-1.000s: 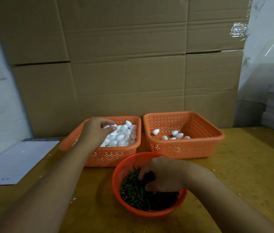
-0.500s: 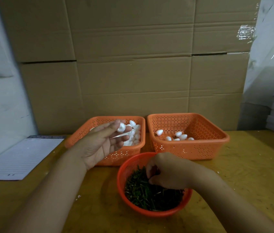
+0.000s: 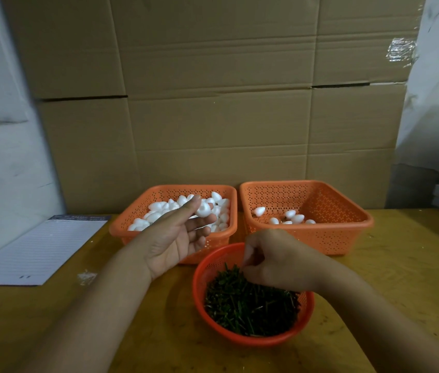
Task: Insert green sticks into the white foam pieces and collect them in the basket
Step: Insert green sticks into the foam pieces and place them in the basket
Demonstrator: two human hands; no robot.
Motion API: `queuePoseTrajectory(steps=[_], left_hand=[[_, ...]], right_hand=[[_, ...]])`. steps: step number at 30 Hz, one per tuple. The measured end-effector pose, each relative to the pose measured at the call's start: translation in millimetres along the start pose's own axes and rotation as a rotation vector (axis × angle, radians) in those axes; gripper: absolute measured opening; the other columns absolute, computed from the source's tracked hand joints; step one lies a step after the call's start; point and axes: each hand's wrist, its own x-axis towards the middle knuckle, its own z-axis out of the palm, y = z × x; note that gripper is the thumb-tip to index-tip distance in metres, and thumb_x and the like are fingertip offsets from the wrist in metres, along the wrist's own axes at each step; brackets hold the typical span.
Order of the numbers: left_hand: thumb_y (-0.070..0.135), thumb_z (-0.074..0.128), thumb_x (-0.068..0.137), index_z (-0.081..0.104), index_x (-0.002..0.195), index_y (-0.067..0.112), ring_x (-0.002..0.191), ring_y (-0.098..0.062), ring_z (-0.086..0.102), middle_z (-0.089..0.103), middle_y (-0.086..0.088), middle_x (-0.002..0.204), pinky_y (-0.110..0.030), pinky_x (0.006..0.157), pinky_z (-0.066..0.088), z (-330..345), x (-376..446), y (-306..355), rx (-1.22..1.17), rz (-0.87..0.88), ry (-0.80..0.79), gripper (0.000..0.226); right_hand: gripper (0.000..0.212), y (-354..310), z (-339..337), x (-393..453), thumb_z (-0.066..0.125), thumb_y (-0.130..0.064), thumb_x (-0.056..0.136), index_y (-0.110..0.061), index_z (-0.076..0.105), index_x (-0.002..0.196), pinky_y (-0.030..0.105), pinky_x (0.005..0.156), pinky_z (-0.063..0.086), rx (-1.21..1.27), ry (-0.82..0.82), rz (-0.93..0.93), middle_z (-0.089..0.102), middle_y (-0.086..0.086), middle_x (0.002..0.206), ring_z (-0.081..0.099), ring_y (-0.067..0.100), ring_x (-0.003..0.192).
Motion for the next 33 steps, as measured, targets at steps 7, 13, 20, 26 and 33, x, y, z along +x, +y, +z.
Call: queuePoseTrajectory(steps=[7, 13, 20, 26, 33], left_hand=[[0.033, 0.074, 0.079, 0.066, 0.123, 0.017, 0.073, -0.010, 0.068, 0.075, -0.002, 0.097, -0.022, 0.060, 0.056, 6.2, -1.8, 0.3, -0.040, 0.023, -0.014, 0.048], [0.025, 0.077, 0.075, 0.069, 0.115, 0.019, 0.073, -0.012, 0.068, 0.070, -0.007, 0.104, -0.024, 0.059, 0.055, 11.6, -6.2, 1.6, -0.079, 0.036, -0.017, 0.042], [0.015, 0.074, 0.075, 0.068, 0.112, 0.014, 0.081, -0.017, 0.073, 0.069, -0.015, 0.110, -0.026, 0.065, 0.059, 14.1, -7.3, 2.0, -0.131, 0.058, -0.033, 0.037], [0.016, 0.074, 0.075, 0.063, 0.115, 0.009, 0.083, -0.016, 0.073, 0.071, -0.015, 0.116, -0.026, 0.067, 0.060, 14.2, -8.0, 1.1, -0.115, 0.053, -0.036, 0.042], [0.020, 0.079, 0.070, 0.067, 0.111, 0.008, 0.082, -0.014, 0.071, 0.068, -0.014, 0.116, -0.025, 0.067, 0.059, 14.3, -9.7, 1.9, -0.096, 0.053, -0.041, 0.045]], right_hand=[[0.012, 0.8, -0.6, 0.6, 0.075, -0.011, 0.080, -0.020, 0.066, 0.079, 0.015, 0.051, 0.043, 0.231, 0.082, 0.027, 0.072, -0.009, 0.069, 0.062, 0.001, 0.057], [0.010, -2.1, -6.0, 1.3, 0.062, 0.003, 0.090, -0.006, 0.064, 0.090, 0.032, 0.064, 0.053, 0.606, 0.267, 0.038, 0.069, 0.016, 0.071, 0.063, 0.020, 0.065], [0.014, -6.3, -12.5, -1.6, 0.060, 0.003, 0.093, -0.001, 0.071, 0.100, 0.018, 0.065, 0.054, 0.903, 0.289, 0.052, 0.074, 0.008, 0.079, 0.070, 0.011, 0.072], [0.024, -8.3, -10.3, -2.4, 0.050, -0.001, 0.099, -0.009, 0.071, 0.106, 0.022, 0.066, 0.056, 0.787, 0.200, 0.075, 0.068, 0.000, 0.076, 0.065, 0.010, 0.072], [0.018, -9.1, -8.9, -2.5, 0.050, -0.004, 0.101, -0.008, 0.067, 0.105, 0.021, 0.064, 0.053, 0.729, 0.131, 0.096, 0.067, 0.001, 0.082, 0.064, 0.009, 0.072]])
